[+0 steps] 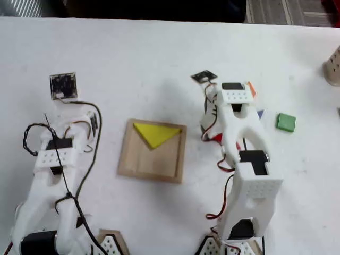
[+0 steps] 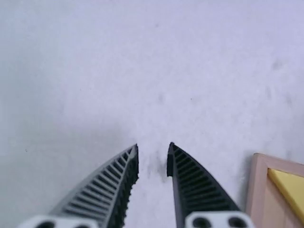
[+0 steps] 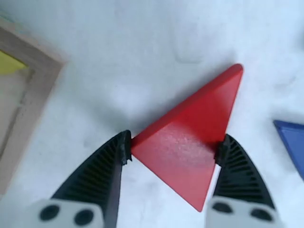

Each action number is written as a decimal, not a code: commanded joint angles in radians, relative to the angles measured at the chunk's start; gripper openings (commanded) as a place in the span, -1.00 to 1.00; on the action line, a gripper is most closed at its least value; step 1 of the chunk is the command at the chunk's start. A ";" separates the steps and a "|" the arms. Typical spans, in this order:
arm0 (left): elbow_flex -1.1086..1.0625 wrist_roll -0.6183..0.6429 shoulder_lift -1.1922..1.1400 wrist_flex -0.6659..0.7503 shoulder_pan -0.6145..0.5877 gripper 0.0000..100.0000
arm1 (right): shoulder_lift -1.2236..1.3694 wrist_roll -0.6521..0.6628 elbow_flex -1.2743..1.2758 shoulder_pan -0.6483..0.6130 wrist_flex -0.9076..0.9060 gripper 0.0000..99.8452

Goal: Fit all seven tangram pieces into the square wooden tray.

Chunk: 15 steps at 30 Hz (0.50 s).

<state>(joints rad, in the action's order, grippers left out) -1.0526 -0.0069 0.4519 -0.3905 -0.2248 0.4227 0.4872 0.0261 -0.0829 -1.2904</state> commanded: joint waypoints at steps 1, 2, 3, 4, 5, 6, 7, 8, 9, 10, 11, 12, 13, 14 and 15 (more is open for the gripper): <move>0.029 -0.018 0.031 0.011 0.015 -0.75 | -0.091 -0.008 -0.066 -0.004 -0.079 -0.69; 0.029 -0.018 0.031 0.011 0.015 -0.75 | -0.102 -0.008 -0.066 -0.008 -0.088 -0.69; 0.029 -0.018 0.031 0.011 0.015 -0.75 | -0.111 -0.008 -0.064 -0.012 -0.091 -0.69; 0.029 -0.018 0.031 0.011 0.015 -0.75 | -0.119 -0.008 -0.063 -0.019 -0.091 -0.69; 0.029 -0.020 0.031 0.011 0.015 -0.75 | -0.127 -0.008 -0.063 -0.024 -0.099 -0.69; 0.029 -0.020 0.031 0.011 0.015 -0.75 | -0.131 -0.008 -0.063 -0.030 -0.107 -0.69; 0.029 -0.020 0.031 0.011 0.015 -0.75 | -0.136 -0.008 -0.063 -0.033 -0.114 -0.69; 0.029 -0.020 0.031 0.011 0.015 -0.75 | -0.142 -0.009 -0.063 -0.044 -0.119 -0.69; 0.029 -0.020 0.031 0.011 0.015 -0.75 | -0.148 -0.009 -0.063 -0.053 -0.127 -0.69; 0.029 -0.020 0.031 0.011 0.015 -0.75 | -0.156 -0.009 -0.063 -0.065 -0.134 -0.69; 0.029 -0.020 0.031 0.011 0.015 -0.75 | -0.163 -0.011 -0.063 -0.079 -0.140 -0.69; 0.029 -0.020 0.031 0.011 0.015 -0.75 | -0.173 -0.025 -0.063 -0.091 -0.148 -0.69; 0.029 -0.020 0.031 0.011 0.015 -0.75 | -0.183 -0.046 -0.063 -0.105 -0.156 -0.69; 0.029 -0.020 0.031 0.011 0.015 -0.75 | -0.194 -0.061 -0.063 -0.122 -0.160 -0.69; 0.029 -0.020 0.031 0.011 0.015 -0.75 | -0.205 -0.072 -0.063 -0.140 -0.170 -0.69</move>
<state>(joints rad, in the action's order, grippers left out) -1.0526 -0.0161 0.4519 -0.3905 -0.2248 0.2969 0.4488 0.0031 -0.1749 -1.4362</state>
